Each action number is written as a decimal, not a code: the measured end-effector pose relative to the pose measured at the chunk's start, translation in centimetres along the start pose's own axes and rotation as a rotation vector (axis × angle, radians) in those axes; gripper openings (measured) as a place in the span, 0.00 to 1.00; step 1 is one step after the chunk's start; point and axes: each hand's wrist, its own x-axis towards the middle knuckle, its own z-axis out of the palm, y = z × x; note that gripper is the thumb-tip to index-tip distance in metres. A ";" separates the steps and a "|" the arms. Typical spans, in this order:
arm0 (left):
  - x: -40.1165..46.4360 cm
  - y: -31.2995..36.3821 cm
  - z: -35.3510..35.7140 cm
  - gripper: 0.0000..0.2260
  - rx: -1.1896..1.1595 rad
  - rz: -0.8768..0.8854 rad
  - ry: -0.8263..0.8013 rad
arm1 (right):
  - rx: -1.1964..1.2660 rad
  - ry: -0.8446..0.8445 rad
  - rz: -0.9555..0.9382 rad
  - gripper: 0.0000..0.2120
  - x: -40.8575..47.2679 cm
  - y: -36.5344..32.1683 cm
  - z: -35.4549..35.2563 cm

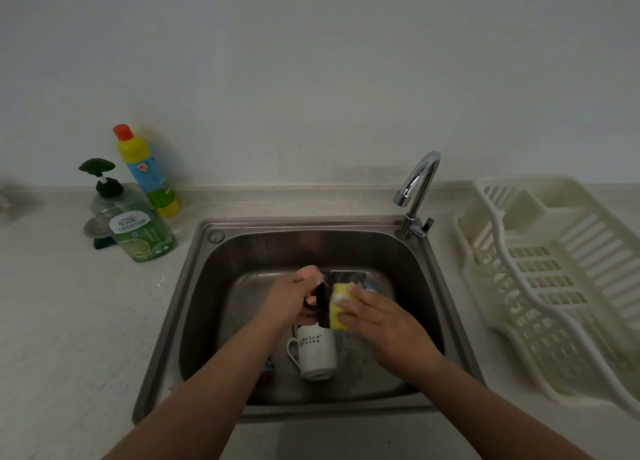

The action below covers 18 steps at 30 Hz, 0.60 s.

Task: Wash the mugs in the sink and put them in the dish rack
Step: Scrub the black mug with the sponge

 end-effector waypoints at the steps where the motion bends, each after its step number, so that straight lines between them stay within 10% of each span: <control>1: 0.1 -0.1 0.0 0.16 -0.010 -0.009 0.004 | 0.025 0.033 0.080 0.25 -0.4 0.6 -0.1; 7: 0.3 -0.2 -0.8 0.16 -0.161 0.000 -0.015 | 0.125 0.015 0.030 0.21 0.6 -1.7 0.1; 12: 0.5 -0.4 -1.4 0.17 -0.195 0.029 -0.057 | 0.481 0.276 0.591 0.29 1.7 -1.7 -0.6; 18: 0.2 0.2 -2.4 0.16 -0.258 0.062 -0.065 | 0.546 0.260 0.449 0.23 0.4 -2.3 -1.0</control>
